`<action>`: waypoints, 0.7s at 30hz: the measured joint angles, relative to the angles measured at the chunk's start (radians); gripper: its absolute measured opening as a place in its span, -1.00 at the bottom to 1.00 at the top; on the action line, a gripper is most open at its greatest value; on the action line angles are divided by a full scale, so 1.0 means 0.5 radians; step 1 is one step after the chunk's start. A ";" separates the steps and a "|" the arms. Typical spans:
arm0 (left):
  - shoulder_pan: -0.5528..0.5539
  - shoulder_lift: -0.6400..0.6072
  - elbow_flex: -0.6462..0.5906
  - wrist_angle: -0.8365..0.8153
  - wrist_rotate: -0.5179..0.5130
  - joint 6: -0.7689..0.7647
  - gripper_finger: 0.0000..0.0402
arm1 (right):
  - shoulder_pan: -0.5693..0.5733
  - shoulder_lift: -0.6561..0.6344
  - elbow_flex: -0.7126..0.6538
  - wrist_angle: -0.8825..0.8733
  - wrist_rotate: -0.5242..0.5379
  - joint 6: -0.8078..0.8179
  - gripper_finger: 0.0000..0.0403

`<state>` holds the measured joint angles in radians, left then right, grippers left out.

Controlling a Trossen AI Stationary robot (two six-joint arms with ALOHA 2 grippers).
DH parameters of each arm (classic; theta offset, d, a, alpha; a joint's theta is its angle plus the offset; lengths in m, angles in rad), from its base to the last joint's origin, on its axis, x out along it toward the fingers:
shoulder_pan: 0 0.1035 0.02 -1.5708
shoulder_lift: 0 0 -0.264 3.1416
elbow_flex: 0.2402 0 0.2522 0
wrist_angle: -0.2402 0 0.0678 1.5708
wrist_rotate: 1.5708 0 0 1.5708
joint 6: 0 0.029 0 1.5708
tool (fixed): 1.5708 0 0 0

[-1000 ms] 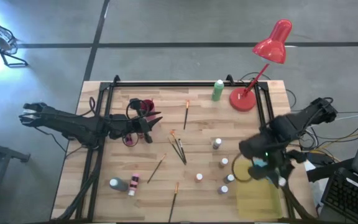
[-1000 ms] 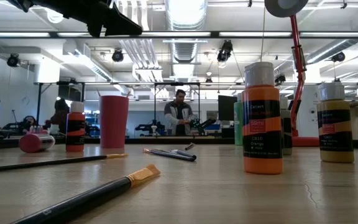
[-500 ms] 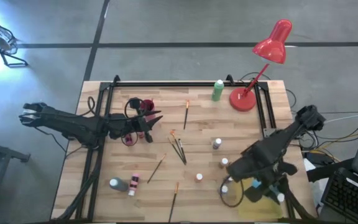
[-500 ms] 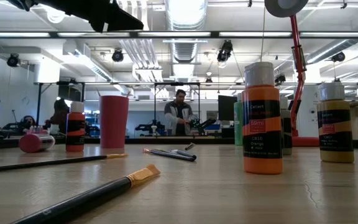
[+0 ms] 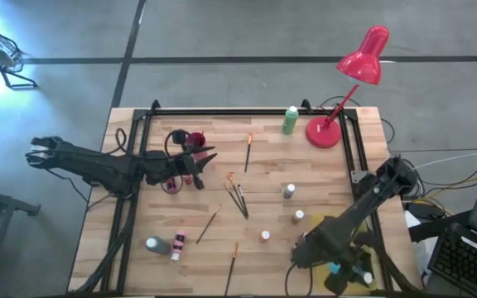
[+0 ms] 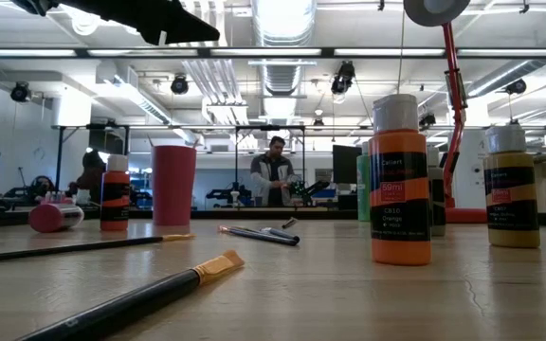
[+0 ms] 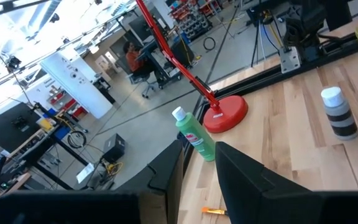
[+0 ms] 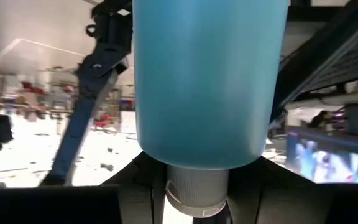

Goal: Pick & Place Paint Supplies
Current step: Put the light blue paint bottle into the yellow bin

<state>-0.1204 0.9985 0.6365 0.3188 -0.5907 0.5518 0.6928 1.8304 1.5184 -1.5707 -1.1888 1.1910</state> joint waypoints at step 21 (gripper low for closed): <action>0.000 0.000 0.000 0.060 0.011 -0.003 -0.50 | 0.172 -0.060 -0.465 0.000 -0.222 -0.388 -0.45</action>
<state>-0.1204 0.9985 0.6365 0.3489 -0.5854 0.5502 0.7788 1.8004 1.2858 -1.5707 -1.3000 0.9970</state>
